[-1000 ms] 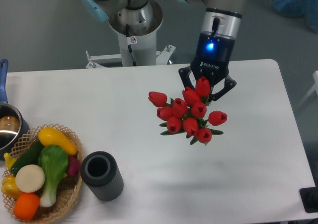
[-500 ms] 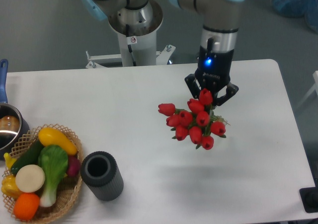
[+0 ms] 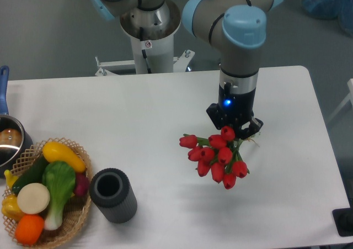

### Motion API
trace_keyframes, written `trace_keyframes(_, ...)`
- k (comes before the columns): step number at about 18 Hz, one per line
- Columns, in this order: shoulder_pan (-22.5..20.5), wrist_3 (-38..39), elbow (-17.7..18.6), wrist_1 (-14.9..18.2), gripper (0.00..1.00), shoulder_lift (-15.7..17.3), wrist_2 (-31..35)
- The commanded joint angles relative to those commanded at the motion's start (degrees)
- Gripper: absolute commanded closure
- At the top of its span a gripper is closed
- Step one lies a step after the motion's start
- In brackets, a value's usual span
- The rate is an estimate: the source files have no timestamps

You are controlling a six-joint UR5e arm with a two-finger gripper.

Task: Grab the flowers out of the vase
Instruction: 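Carry the held tulips away from the vase over the table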

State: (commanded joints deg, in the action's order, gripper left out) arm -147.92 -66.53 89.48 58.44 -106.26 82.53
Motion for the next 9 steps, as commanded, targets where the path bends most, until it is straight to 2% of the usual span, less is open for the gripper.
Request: trace_keyframes(9,0.62,-0.17,-0.27,4.04,1.00,-0.26,5.71)
